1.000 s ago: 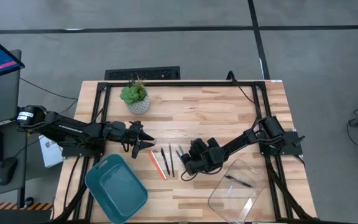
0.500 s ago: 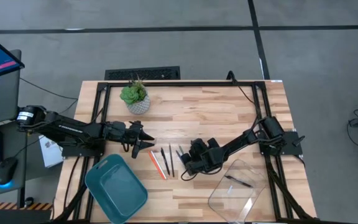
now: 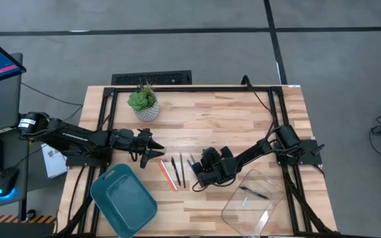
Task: Sort pens & pencils
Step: Put the right black pen into the transparent bin
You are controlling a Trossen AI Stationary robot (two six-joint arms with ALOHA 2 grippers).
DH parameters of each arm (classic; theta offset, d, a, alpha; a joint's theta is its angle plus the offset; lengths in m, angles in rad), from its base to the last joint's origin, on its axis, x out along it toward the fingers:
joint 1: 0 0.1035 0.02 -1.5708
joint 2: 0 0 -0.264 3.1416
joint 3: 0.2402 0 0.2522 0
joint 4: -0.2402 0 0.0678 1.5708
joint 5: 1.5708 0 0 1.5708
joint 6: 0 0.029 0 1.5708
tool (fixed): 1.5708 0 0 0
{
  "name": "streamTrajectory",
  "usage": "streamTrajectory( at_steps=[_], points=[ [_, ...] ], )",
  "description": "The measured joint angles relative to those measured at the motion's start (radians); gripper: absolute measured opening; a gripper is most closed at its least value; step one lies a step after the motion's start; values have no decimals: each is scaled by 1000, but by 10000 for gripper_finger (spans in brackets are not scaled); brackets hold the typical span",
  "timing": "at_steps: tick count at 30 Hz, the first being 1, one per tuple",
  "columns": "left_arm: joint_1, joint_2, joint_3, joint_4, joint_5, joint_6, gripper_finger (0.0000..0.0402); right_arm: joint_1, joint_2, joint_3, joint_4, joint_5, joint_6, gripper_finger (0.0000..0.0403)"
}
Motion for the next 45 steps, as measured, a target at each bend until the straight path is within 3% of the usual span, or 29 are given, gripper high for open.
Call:
streamTrajectory(
  at_steps=[25, 33, 45],
  points=[
    [0, 0, 0, -1, 0, 0, 149, 0, 1, -1, 0, 5, 28, 124],
    [0, 0, 0, -1, 1, 0, 149, 16, 61, 2, 36, 129, 46, 124],
    [0, 0, 0, 0, 0, 0, 149, 16, 60, 2, 32, 120, 55, 124]
  ],
)
